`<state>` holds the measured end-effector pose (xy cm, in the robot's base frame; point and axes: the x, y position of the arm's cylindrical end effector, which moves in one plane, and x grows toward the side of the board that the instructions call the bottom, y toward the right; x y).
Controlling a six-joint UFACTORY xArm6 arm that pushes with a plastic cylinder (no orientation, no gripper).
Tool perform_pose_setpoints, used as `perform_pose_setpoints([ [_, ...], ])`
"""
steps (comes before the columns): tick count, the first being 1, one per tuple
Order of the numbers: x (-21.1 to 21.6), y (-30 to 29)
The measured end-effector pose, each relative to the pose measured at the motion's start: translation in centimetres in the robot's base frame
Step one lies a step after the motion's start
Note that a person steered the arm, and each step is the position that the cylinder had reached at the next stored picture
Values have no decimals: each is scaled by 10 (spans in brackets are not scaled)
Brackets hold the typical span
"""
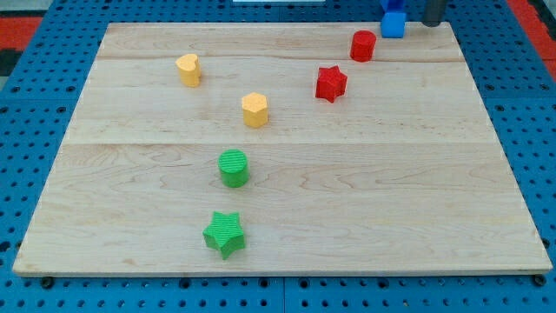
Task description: Push blue triangle vertical to the top of the red star
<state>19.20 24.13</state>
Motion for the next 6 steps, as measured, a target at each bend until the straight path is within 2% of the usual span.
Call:
perform_pose_setpoints([
  [2, 0, -82],
  [4, 0, -133],
  [6, 1, -129],
])
